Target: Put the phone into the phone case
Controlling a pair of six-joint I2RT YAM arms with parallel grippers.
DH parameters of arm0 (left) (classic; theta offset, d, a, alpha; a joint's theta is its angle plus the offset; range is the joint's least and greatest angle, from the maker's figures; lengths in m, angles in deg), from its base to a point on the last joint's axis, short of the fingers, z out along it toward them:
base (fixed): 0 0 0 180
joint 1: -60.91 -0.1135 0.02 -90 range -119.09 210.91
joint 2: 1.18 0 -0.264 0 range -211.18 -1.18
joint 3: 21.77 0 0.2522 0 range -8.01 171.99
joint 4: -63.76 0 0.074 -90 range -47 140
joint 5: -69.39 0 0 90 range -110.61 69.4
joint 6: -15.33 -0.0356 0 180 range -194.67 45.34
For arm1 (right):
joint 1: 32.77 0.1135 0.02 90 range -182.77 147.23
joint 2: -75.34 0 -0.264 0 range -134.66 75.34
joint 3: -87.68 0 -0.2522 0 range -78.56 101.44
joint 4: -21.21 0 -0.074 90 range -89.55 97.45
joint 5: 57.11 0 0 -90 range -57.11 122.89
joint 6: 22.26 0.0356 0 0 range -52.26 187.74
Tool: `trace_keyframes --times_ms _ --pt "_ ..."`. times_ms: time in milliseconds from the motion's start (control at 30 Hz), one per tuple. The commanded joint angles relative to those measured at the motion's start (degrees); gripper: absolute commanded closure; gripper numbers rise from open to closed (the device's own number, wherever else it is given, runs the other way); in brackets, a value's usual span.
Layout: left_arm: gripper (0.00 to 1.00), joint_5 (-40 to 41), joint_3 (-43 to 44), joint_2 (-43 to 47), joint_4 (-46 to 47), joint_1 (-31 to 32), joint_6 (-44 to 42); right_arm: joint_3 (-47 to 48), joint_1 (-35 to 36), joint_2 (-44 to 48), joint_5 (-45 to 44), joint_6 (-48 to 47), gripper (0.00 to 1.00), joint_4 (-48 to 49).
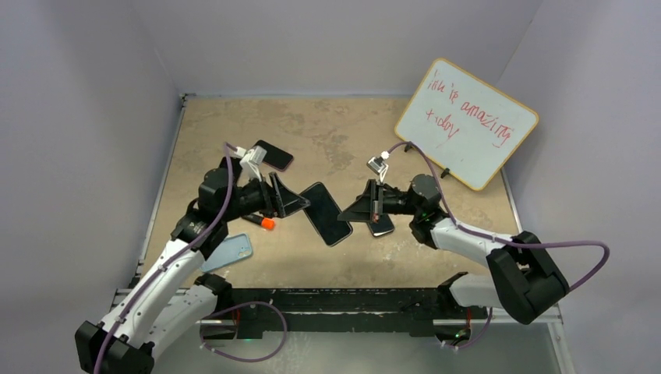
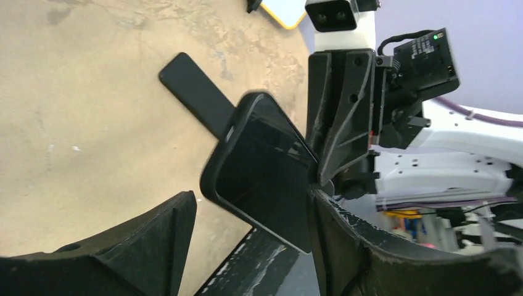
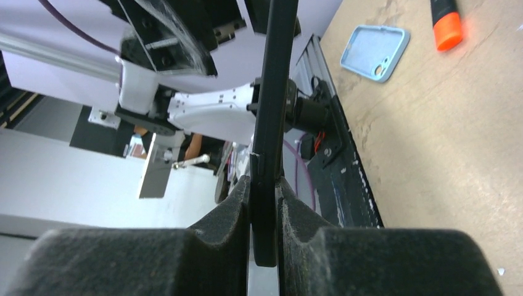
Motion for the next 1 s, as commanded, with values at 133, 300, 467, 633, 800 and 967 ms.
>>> trace_keyframes --times_ms 133,300,467,633,800,967 --pt "0.3 3.3 14.9 -5.4 -19.0 -1.0 -19.1 3.2 0.1 5.3 8.0 -7.5 1.0 -6.8" --pt "0.29 -6.3 15.3 -9.5 -17.6 -1.0 -19.7 3.2 0.1 6.8 9.8 -7.5 1.0 -7.4" --pt "0.29 -16.8 11.3 -11.1 -9.9 -1.0 -16.7 3.5 0.2 6.3 10.5 -6.9 1.0 -7.9" --pt "0.3 -22.5 7.0 -12.4 -2.7 -1.0 -13.2 4.0 0.6 4.8 11.2 -5.8 1.0 -6.1" --pt "0.34 -23.8 4.2 -13.9 -0.1 -1.0 -12.0 4.4 1.1 2.1 11.9 -2.6 1.0 -1.1" --pt "0.6 -24.6 3.8 -14.1 1.9 -1.0 -9.8 4.9 1.2 -0.3 11.5 -2.8 1.0 -1.5"
